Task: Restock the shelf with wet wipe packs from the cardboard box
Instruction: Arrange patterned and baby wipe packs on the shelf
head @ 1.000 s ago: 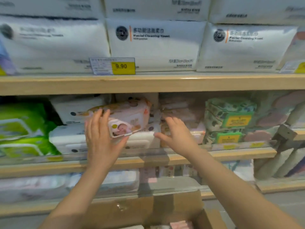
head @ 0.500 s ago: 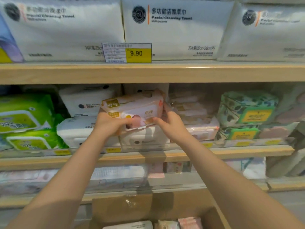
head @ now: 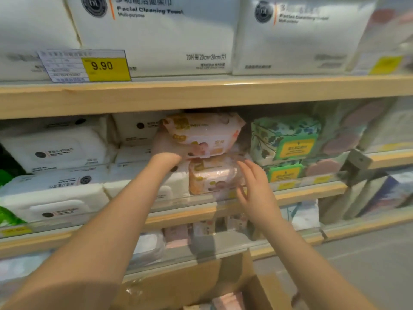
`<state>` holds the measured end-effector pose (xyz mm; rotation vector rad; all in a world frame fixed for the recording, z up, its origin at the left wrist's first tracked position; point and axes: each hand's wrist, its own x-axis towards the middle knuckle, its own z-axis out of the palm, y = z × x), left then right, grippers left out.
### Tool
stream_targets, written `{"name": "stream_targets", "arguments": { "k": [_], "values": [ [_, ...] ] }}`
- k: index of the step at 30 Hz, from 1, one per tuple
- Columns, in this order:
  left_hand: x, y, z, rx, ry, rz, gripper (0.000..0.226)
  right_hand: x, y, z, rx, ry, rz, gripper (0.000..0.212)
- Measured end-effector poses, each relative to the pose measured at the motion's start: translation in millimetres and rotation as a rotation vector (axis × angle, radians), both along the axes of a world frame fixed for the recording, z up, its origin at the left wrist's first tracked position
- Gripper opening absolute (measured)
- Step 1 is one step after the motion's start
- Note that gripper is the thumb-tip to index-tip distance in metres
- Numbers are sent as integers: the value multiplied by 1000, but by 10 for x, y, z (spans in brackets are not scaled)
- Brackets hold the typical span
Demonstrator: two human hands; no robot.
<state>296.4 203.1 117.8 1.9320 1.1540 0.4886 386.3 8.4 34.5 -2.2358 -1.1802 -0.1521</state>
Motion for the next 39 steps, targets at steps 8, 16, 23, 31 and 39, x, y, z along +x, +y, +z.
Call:
{"name": "stream_targets", "arguments": {
  "k": [8,16,23,31,39],
  "values": [
    [361,-69,-201,223,-189,-57,106,259,-104,-287,-93,-119,-11,65],
    [455,-159,-362,400,-7,67,102,320,-90,-298,-42,-121,28,65],
    [657,-107,-435,417,26,24,99,330,-73,-337,-10,-104,19,65],
    [632,-138,-426,505,227,-11,83,316,-67,-362,-13,-124,0,67],
    [623,117,-445,492,88,-105,77,347,334,-167,-95,-588,-79,47]
  ]
}}
